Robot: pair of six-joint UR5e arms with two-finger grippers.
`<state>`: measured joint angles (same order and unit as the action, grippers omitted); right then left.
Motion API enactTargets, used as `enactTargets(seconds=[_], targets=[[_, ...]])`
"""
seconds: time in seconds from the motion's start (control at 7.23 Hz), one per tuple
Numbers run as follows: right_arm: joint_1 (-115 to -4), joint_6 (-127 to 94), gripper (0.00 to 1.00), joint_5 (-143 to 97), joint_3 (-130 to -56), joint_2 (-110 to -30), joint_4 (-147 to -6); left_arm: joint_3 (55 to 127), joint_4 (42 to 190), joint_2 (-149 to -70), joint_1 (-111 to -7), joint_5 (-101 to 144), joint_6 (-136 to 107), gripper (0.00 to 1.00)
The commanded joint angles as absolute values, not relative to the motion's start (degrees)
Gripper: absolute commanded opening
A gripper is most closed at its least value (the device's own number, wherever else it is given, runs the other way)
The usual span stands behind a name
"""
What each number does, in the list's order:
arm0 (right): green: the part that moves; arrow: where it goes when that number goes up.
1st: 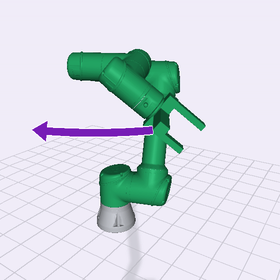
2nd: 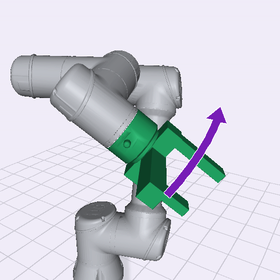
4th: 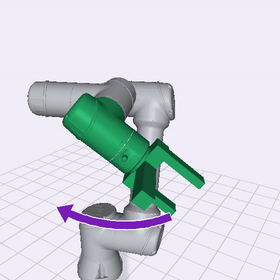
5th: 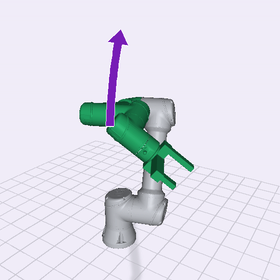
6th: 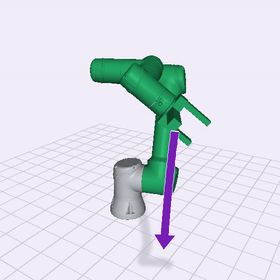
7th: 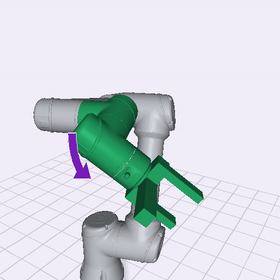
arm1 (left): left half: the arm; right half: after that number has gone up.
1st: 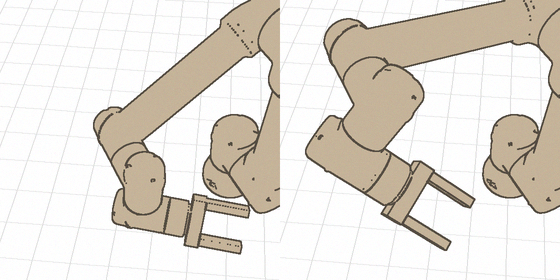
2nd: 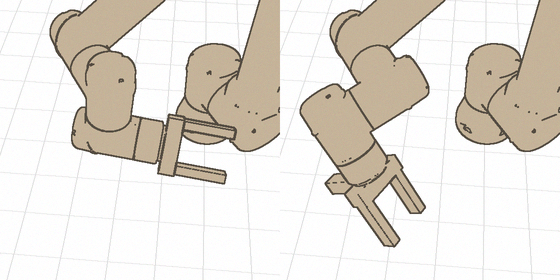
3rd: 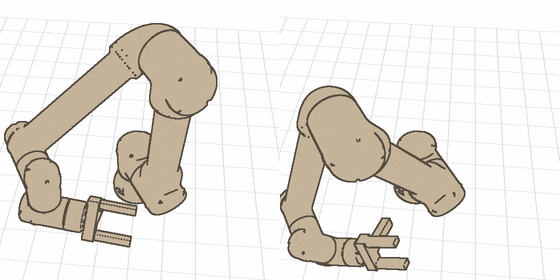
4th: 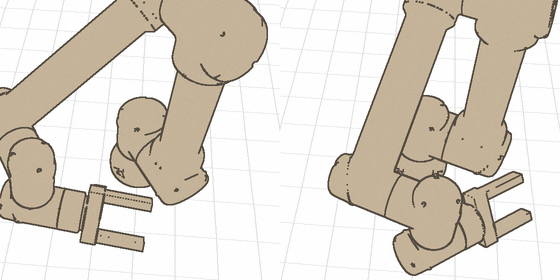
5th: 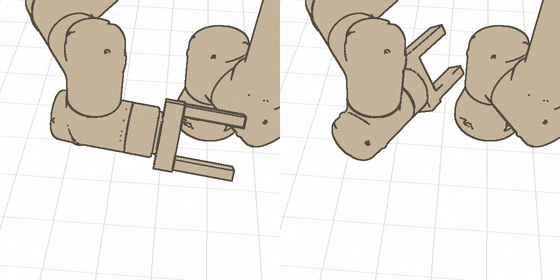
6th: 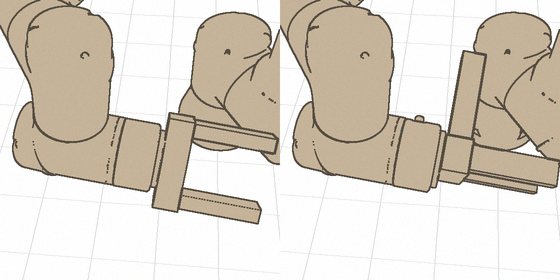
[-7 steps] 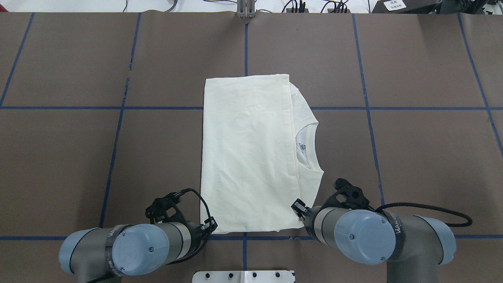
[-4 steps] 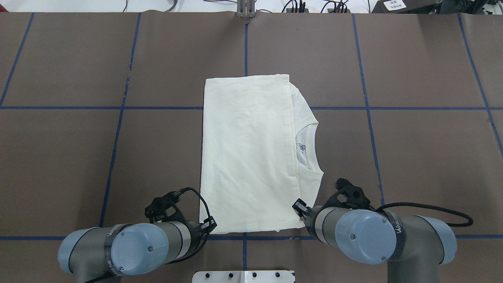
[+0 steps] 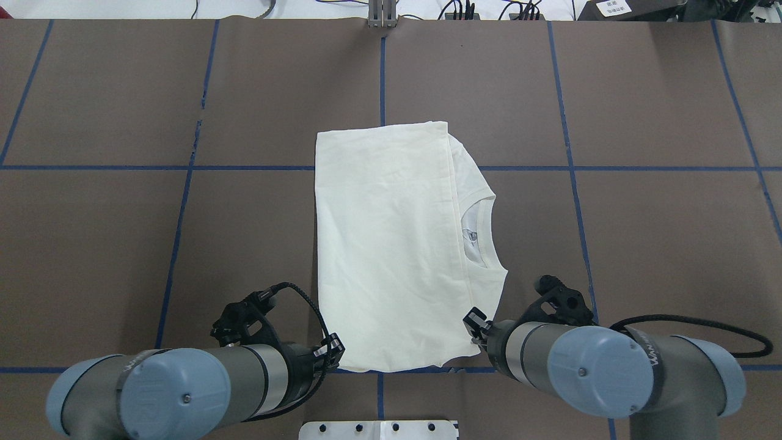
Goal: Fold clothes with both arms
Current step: 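Grasp the shirt edge nearest the robot with both grippers and lift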
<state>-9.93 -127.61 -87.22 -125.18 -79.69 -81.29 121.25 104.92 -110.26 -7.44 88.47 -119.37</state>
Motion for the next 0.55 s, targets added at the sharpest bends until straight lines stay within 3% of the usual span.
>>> enactTargets(seconds=[0.0, 0.41], targets=[[-12.5, -128.6, 0.00, -86.8, -133.0, -83.0, -82.9, 127.7, 101.6, -110.6, -7.5, 88.9, -119.9, 0.00], [-18.3, -127.6, 0.00, -87.4, -131.1, -79.0, -82.9, 126.3, 96.9, -111.1, -10.2, 90.1, -115.8, 0.00]])
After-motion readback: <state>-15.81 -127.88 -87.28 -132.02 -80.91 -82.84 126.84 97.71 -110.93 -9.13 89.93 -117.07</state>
